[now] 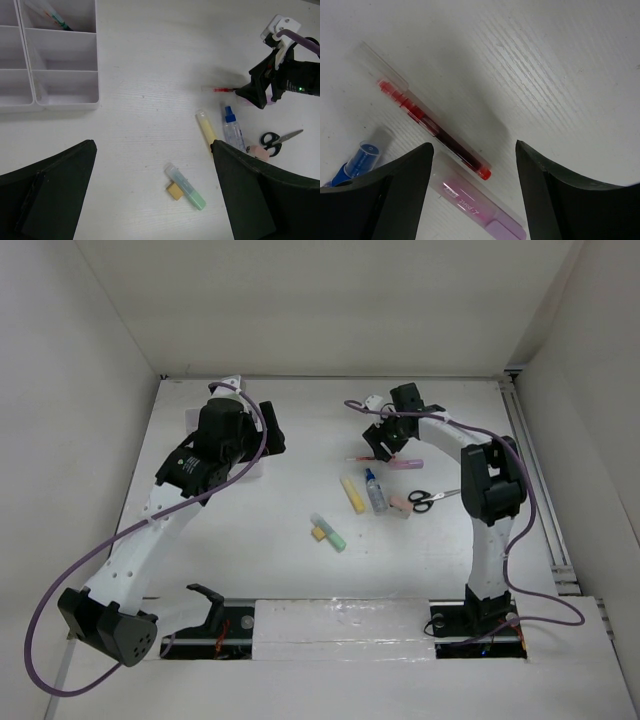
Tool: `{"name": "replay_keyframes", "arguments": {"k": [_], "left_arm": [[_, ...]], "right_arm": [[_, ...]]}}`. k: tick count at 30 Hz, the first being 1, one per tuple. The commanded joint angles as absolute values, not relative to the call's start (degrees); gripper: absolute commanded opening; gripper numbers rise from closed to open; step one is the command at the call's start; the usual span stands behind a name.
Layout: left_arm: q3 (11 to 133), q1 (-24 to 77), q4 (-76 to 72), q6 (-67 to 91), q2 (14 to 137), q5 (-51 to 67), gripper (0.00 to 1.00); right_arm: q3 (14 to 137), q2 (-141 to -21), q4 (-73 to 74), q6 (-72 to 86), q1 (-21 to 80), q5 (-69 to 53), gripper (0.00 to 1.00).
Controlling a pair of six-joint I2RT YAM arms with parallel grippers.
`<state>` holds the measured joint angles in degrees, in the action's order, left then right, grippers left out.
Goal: Sort the stationery into containers
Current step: Pick up the pen from the center of the board.
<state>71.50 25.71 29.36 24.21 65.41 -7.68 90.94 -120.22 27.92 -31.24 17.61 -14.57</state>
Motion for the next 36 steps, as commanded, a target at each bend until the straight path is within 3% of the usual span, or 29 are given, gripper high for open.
{"name": "replay_keyframes", "arguments": {"k": [1,12,23,26,36], "left_arm": [[71.72,25.4,27.6,23.38,64.34,-7.29,1.0],[72.25,25.4,28.12,23.38,64.25,-7.29,1.0],[73.3,25.4,28.12,22.85,64.25,-6.77,1.0],[73.3,25.4,28.12,22.85,64.25,-6.77,1.0],[73.83,25.4,28.12,22.32,64.25,-6.77,1.0]], "right_arm": [[92.54,-119.79,27.42,-31.73,17.23,-16.35,0.72],[97.55,-123.05,34.98,-31.2,17.93,-14.94,0.72],[99.84,-125.15,38.75,-31.2,17.93,-13.63,0.68],[100.45,-125.68,39.29,-31.2,17.93,-13.01,0.61],[103.18,-127.43,42.45,-31.2,18.46,-12.48,0.6]]}}
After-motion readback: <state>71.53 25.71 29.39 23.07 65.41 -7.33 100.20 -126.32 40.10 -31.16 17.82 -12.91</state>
